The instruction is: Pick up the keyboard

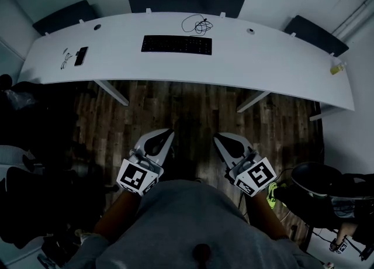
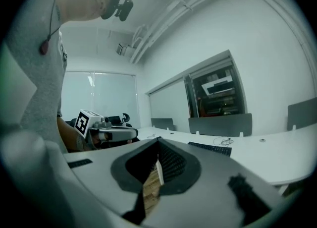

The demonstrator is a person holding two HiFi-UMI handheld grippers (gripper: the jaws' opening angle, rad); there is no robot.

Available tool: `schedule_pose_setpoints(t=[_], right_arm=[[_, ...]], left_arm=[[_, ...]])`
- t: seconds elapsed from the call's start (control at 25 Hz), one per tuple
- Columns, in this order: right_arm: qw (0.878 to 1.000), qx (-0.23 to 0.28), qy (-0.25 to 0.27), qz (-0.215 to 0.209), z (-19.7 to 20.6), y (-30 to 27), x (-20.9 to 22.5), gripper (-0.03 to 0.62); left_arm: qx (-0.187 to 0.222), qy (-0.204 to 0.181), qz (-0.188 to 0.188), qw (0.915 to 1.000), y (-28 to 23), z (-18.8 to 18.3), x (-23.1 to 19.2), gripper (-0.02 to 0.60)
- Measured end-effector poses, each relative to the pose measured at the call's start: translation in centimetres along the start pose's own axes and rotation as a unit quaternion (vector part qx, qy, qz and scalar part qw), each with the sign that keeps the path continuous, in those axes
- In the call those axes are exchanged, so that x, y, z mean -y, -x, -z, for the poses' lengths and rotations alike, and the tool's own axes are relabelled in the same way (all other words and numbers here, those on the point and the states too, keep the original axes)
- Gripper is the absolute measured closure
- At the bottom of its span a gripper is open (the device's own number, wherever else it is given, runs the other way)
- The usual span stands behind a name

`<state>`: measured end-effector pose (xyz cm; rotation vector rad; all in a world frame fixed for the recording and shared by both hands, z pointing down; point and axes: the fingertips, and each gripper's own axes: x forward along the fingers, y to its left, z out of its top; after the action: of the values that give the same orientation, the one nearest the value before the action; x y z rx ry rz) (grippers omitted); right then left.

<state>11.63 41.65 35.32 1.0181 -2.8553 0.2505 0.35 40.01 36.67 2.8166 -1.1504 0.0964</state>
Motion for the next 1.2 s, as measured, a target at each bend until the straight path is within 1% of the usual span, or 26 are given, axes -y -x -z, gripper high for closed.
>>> schedule_pose_setpoints(t=[0.24, 0.4, 0.56, 0.68, 0.8, 1.0, 1.08, 1.2], right_arm=[[1.000, -0.010, 0.000, 0.015, -1.5, -6.1, 2.6, 0.580], [1.000, -0.018, 0.000, 0.024, -1.6, -10.0, 3.6, 0.580], [0.999, -0.025, -0.009, 0.036, -2.1, -14.0, 4.2, 0.580], [0.999, -0.029, -0.016, 0.043, -2.0, -16.1, 4.4, 0.580], [0.998, -0.035, -0.020, 0.045, -1.9, -17.7, 4.5, 0.580], [0.998, -0.043, -0.020, 0.045, -1.6, -19.7, 5.3, 0.580], [0.998, -0.041, -0.019, 0.043, -1.7, -20.3, 5.9, 0.580], [0.998, -0.038, -0.018, 0.038, -1.6, -21.1, 6.9, 0.580]], left_arm=[[0.005, 0.002, 0.014, 0.9999, -2.2, -0.6, -6.3, 0.577], [-0.007, 0.017, 0.023, 0.9996, -2.8, -0.2, -10.1, 0.577], [-0.003, 0.009, 0.033, 0.9994, -3.1, 0.1, -14.3, 0.577], [-0.005, 0.011, 0.035, 0.9993, -3.0, 0.3, -16.9, 0.577], [-0.015, 0.027, 0.034, 0.9990, -2.9, 0.4, -18.7, 0.577], [-0.013, 0.032, 0.029, 0.9990, -3.2, 0.5, -21.2, 0.577], [-0.014, 0.026, 0.029, 0.9991, -3.5, 0.7, -21.8, 0.577], [-0.009, 0.005, 0.033, 0.9994, -4.1, 1.0, -22.5, 0.577]])
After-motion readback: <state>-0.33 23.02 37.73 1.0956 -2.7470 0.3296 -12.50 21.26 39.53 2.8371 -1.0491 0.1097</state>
